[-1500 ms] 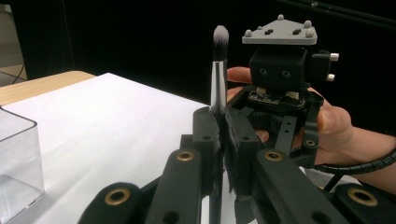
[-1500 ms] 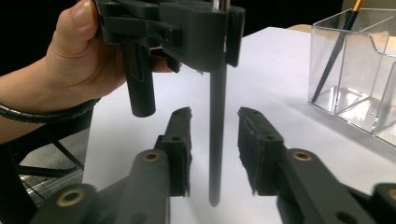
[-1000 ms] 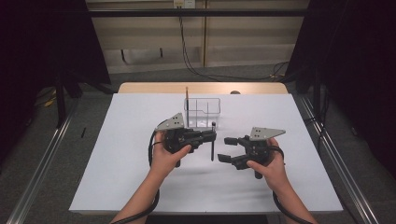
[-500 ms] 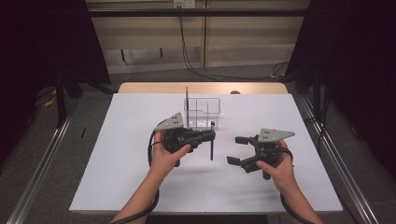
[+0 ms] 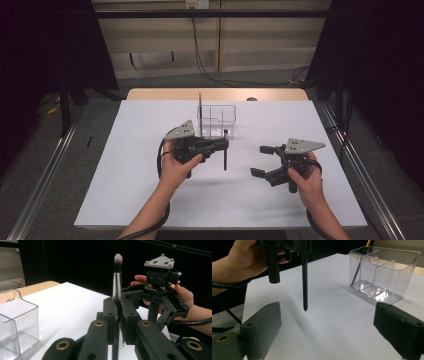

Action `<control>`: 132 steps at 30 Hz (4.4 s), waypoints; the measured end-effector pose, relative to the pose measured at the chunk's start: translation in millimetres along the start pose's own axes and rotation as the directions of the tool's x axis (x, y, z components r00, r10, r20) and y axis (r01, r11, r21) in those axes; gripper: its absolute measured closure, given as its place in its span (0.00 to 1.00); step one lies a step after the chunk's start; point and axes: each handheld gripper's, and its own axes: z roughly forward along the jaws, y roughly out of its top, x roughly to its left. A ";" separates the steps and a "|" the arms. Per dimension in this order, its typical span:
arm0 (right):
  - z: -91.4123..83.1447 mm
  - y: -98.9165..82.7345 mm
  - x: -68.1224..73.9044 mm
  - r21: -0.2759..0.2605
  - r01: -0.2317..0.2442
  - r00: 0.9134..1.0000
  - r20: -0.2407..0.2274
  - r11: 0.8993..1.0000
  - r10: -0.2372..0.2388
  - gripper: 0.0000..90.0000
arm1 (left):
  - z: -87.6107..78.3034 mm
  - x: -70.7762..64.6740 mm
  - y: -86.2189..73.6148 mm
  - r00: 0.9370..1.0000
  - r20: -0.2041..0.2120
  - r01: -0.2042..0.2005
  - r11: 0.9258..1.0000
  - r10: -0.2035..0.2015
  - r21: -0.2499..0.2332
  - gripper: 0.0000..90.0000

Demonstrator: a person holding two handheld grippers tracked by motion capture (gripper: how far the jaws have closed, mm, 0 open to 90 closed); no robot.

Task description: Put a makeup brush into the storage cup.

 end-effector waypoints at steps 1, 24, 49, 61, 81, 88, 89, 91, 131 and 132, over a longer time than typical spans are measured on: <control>-1.6 -0.4 -0.3 -0.002 -0.001 1.000 0.003 1.000 0.001 0.08 | -0.4 0.2 0.2 1.000 -0.001 0.000 1.000 0.000 0.000 0.93; -28.7 -9.8 -11.6 0.001 -0.008 0.998 0.063 1.000 0.008 0.06 | -7.1 4.6 3.0 1.000 -0.024 -0.001 1.000 0.001 -0.015 0.93; -53.3 -24.4 -19.0 0.007 -0.001 0.994 0.112 1.000 0.000 0.05 | -13.7 6.5 5.6 0.999 -0.045 -0.012 1.000 0.011 -0.029 0.93; -64.8 -30.8 -21.6 0.002 0.001 0.987 0.160 1.000 -0.001 0.04 | -13.8 7.9 6.4 0.998 -0.052 -0.019 0.999 0.018 -0.028 0.93; -76.1 -42.7 -18.5 -0.001 0.008 0.988 0.153 1.000 -0.008 0.04 | -20.8 17.3 9.0 0.996 -0.089 -0.018 0.999 0.015 -0.029 0.93; -80.0 -45.4 -18.9 -0.026 -0.005 0.987 0.158 1.000 0.009 0.04 | -20.6 26.5 12.6 0.994 -0.109 -0.020 1.000 0.018 -0.020 0.93; -80.3 -45.9 -18.9 -0.025 -0.007 0.988 0.157 1.000 0.011 0.04 | -20.5 27.5 13.5 0.994 -0.111 -0.022 1.000 0.020 -0.020 0.93; -80.6 -46.9 -18.9 -0.017 -0.007 0.987 0.160 1.000 0.010 0.04 | -20.9 30.1 15.1 0.993 -0.119 -0.016 1.000 0.013 -0.021 0.93; -83.6 -49.3 -16.9 -0.011 -0.002 0.985 0.171 1.000 0.003 0.04 | -25.5 66.8 47.9 0.979 -0.204 -0.022 0.998 0.009 -0.062 0.93; -83.6 -49.4 -16.9 -0.011 -0.001 0.985 0.171 1.000 0.003 0.04 | -25.7 67.5 48.5 0.978 -0.206 -0.024 0.998 0.011 -0.060 0.93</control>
